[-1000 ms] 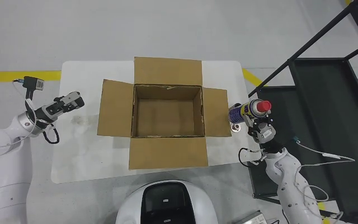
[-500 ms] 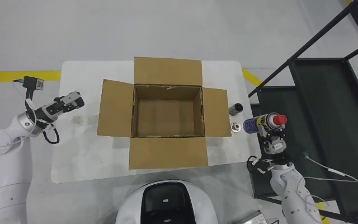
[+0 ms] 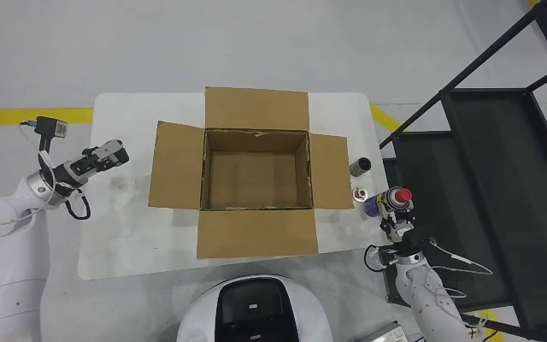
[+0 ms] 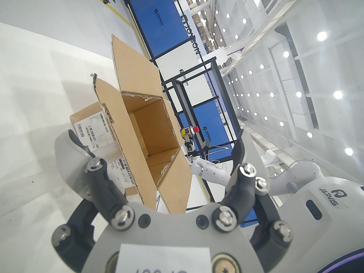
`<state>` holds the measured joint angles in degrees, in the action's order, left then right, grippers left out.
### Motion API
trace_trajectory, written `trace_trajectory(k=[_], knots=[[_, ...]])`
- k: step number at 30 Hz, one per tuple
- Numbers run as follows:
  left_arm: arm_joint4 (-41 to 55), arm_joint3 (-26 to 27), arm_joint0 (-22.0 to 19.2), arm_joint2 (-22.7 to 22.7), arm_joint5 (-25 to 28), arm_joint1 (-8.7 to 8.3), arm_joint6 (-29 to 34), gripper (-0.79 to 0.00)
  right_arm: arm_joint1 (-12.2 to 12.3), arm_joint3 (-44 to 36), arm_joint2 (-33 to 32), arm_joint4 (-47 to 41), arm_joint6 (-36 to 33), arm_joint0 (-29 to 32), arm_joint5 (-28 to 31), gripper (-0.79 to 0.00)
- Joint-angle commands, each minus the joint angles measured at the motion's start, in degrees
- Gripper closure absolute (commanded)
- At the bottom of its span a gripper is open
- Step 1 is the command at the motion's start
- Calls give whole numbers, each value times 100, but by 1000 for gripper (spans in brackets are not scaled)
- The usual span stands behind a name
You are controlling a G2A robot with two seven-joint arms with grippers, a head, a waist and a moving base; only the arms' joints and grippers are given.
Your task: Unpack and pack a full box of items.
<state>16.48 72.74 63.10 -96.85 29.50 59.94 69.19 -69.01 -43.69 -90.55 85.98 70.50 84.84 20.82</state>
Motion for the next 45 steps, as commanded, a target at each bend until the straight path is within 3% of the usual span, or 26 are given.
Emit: trace_trajectory(k=[1,18,22,23,35,45], knots=[[-1,0,0,0,0,0,0,-785,-5,245,45,17,155,-112,-9,0],[-1,0,0,0,0,0,0,-785,-33,1219,343,65,505,-567,-39,0],[-1,0,0,0,0,0,0,-785,-38,1346,398,58,556,-633,-43,-413],[-1,0,0,0,0,0,0,-785,-40,1374,414,46,560,-646,-4,-785],[-1,0,0,0,0,0,0,-785,38,1361,474,65,831,-434,370,-785],[-1,0,0,0,0,0,0,-785,61,1181,446,-295,-35,-379,664,-785]])
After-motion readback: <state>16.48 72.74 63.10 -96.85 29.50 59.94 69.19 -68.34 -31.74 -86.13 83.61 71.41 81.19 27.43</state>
